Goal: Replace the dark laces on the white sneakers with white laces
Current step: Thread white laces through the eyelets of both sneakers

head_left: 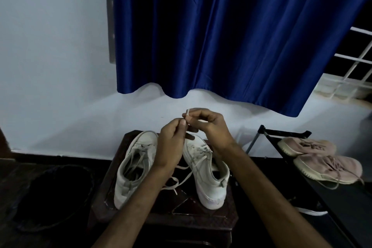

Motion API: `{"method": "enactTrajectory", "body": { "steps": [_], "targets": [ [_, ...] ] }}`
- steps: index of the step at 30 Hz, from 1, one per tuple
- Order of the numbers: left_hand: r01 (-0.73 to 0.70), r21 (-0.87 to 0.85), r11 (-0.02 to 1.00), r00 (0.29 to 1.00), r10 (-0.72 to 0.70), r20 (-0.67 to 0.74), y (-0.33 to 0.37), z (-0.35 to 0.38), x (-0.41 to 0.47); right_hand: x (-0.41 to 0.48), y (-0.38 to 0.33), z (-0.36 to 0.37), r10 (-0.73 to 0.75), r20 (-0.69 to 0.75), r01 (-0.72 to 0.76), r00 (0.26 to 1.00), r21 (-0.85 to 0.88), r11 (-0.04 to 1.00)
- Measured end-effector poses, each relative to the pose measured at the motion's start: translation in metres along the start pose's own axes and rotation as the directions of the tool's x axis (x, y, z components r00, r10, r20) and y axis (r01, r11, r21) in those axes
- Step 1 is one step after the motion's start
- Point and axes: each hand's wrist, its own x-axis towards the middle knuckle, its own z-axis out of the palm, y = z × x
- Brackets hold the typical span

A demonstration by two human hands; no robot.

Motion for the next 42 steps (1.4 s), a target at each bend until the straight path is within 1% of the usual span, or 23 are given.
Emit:
{"method": "enactTrajectory", "body": {
  "steps": [1, 2, 4, 5, 6, 7, 8, 9, 11, 13, 16, 18, 21, 23, 25, 29, 33, 36, 39, 42],
  "targets": [
    [0.028, -0.029, 0.999, 1.0, -0.028, 0.001, -0.001, 0.003, 0.003, -0.001, 0.004, -0.003, 0.009, -0.009, -0.01, 1.0, -0.028, 1.0],
    [0.04, -0.024, 0.999, 0.999, -0.04, -0.001, -0.004, 0.005, 0.004, -0.003, 0.007, -0.007, 0.017, -0.012, -0.017, 1.0, -0.073, 0.997],
    [0.042, 0.043, 0.998, 0.999, -0.042, 0.006, -0.014, 0.008, 0.004, -0.008, 0.016, -0.019, 0.014, -0.035, -0.02, 0.999, -0.2, 0.98],
    [0.045, 0.069, 0.997, 0.999, -0.046, 0.011, -0.021, 0.009, 0.003, -0.012, 0.022, -0.029, 0.013, -0.062, -0.031, 0.998, -0.303, 0.953],
    [0.047, 0.084, 0.995, 0.999, -0.048, 0.018, -0.027, 0.01, 0.002, -0.017, 0.028, -0.04, 0.016, -0.083, -0.05, 0.996, -0.432, 0.901],
    [0.042, 0.113, 0.993, 0.999, -0.045, 0.022, -0.034, 0.011, 0.001, -0.023, 0.034, -0.051, 0.03, -0.083, -0.072, 0.996, -0.563, 0.823],
    [0.022, 0.159, 0.987, 0.999, -0.026, 0.022, -0.04, 0.014, 0.0, -0.03, 0.039, -0.061, 0.058, -0.06, -0.083, 0.997, -0.666, 0.741],
    [0.004, 0.233, 0.972, 1.0, -0.009, 0.022, -0.045, 0.016, -0.001, -0.036, 0.044, -0.07, 0.095, -0.027, -0.085, 0.995, -0.729, 0.68],
    [-0.028, 0.349, 0.937, 0.999, 0.019, 0.029, -0.05, 0.023, -0.003, -0.046, 0.05, -0.078, 0.137, 0.012, -0.078, 0.99, -0.773, 0.63],
    [-0.056, 0.422, 0.905, 0.998, 0.048, 0.029, -0.052, 0.032, -0.006, -0.05, 0.054, -0.079, 0.078, -0.01, -0.054, 0.997, -0.801, 0.596],
    [-0.078, 0.559, 0.826, 0.997, 0.075, 0.028, -0.049, 0.046, -0.01, -0.049, 0.06, -0.078, -0.012, -0.059, -0.043, 0.998, -0.84, 0.541],
    [-0.076, 0.654, 0.752, 0.997, 0.058, 0.049, -0.049, 0.054, -0.012, -0.047, 0.064, -0.08, -0.016, -0.083, -0.06, 0.996, -0.826, 0.561],
    [-0.075, 0.755, 0.651, 0.997, 0.026, 0.076, -0.05, 0.062, -0.017, -0.045, 0.069, -0.087, 0.035, -0.121, -0.115, 0.992, -0.754, 0.646],
    [-0.077, 0.783, 0.617, 0.997, 0.037, 0.069, -0.05, 0.065, -0.02, -0.043, 0.074, -0.092, 0.09, -0.137, -0.16, 0.986, -0.678, 0.717],
    [-0.063, 0.8, 0.597, 0.998, 0.031, 0.056, -0.05, 0.069, -0.022, -0.043, 0.078, -0.095, 0.125, -0.152, -0.192, 0.981, -0.616, 0.764],
    [-0.009, 0.801, 0.599, 1.0, -0.014, 0.022, -0.054, 0.073, -0.021, -0.045, 0.081, -0.097, 0.124, -0.173, -0.198, 0.977, -0.53, 0.824],
    [0.01, 0.778, 0.629, 0.999, -0.041, 0.02, -0.056, 0.074, -0.018, -0.047, 0.084, -0.096, 0.12, -0.183, -0.196, 0.976, -0.481, 0.854],
    [-0.013, 0.749, 0.663, 0.998, -0.04, 0.053, -0.056, 0.073, -0.017, -0.048, 0.084, -0.095, 0.109, -0.199, -0.194, 0.974, -0.482, 0.854],
    [-0.057, 0.717, 0.694, 0.993, -0.038, 0.116, -0.055, 0.07, -0.018, -0.049, 0.084, -0.094, 0.1, -0.201, -0.188, 0.974, -0.491, 0.851],
    [-0.077, 0.738, 0.67, 0.986, -0.057, 0.154, -0.053, 0.071, -0.019, -0.049, 0.085, -0.093, 0.087, -0.2, -0.177, 0.976, -0.494, 0.851]
  ]
}}
